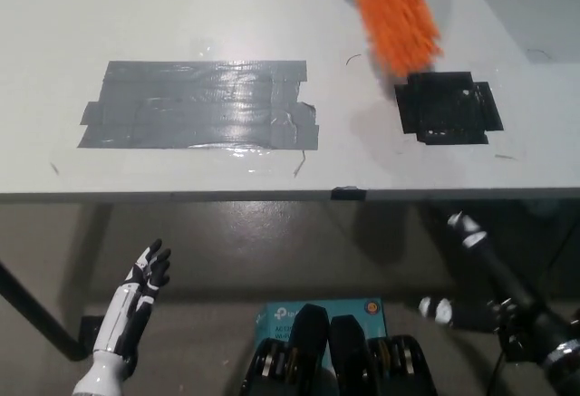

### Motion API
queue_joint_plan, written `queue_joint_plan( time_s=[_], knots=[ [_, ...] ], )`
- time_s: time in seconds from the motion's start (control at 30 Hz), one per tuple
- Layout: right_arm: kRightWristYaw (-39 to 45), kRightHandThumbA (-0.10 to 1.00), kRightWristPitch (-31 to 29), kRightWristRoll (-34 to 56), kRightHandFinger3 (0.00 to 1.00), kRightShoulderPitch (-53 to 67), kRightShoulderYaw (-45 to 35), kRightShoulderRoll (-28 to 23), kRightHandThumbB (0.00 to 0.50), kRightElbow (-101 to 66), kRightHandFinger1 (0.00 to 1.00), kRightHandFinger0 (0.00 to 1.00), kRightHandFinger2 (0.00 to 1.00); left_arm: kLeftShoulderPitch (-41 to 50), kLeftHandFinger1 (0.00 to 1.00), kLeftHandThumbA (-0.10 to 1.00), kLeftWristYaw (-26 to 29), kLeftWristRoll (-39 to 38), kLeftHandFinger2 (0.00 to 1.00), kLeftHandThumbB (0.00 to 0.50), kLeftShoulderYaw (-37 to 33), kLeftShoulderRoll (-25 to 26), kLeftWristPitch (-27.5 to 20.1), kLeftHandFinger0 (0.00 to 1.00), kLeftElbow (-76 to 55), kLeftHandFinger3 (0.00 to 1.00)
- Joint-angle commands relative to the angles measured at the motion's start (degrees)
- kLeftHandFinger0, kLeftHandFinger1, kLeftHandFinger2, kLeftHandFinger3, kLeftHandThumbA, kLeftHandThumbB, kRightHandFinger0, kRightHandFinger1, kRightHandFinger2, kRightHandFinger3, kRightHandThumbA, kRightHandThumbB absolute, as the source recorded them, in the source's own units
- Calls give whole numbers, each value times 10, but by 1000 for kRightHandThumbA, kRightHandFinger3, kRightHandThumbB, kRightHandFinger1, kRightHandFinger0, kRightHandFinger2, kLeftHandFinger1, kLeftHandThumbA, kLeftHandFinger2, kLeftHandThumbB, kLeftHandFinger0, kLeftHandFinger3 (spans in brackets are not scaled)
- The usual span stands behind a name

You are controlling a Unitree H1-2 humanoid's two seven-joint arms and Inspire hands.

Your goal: A person hands an oraange duster to the robot and the robot grabs it with its right hand and places it on the black marked spot infron tof it on the desk

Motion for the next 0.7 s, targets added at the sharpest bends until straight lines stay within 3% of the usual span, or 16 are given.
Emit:
queue_joint_plan(
  time_s=[0.0, 0.03, 0.23, 0.33, 0.43, 0.53, 0.67],
  knots=[
    [-3, 1000, 95, -69, 1000, -53, -92, -22, 265, -182, 1000, 1000, 1000, -2, 1000, 911, -8, 1, 1000, 140, -3, 8, -25, 1000, -13, 1000],
    [14, 917, 95, -93, 1000, -72, -113, -19, 270, -198, 1000, 1000, 1000, -2, 1000, 916, -9, 3, 1000, 141, -3, 10, -24, 1000, -14, 1000],
    [91, 929, 95, -207, 1000, -184, -166, 1, 241, -207, 1000, 1000, 1000, -3, 1000, 909, -12, -9, 1000, 159, 3, 11, -17, 1000, -21, 1000],
    [142, 991, 95, -260, 1000, -247, -173, 10, 276, -171, 1000, 1000, 1000, -3, 1000, 933, -13, -5, 1000, 173, 1, 14, -21, 1000, -18, 1000],
    [142, 1000, 95, -258, 1000, -290, -169, 10, 294, -114, 1000, 1000, 1000, -1, 1000, 939, -13, -4, 1000, 165, 1, 15, -19, 1000, -23, 1000],
    [136, 939, 95, -260, 1000, -338, -164, 14, 300, -32, 1000, 1000, 1000, -2, 1000, 939, -12, -5, 1000, 166, 3, 16, -17, 1000, -25, 1000],
    [149, 1000, 95, -299, 1000, -405, -164, 25, 354, 96, 1000, 1000, 1000, -3, 1000, 939, -11, -5, 1000, 163, 4, 15, -16, 1000, -27, 1000]
  ],
)
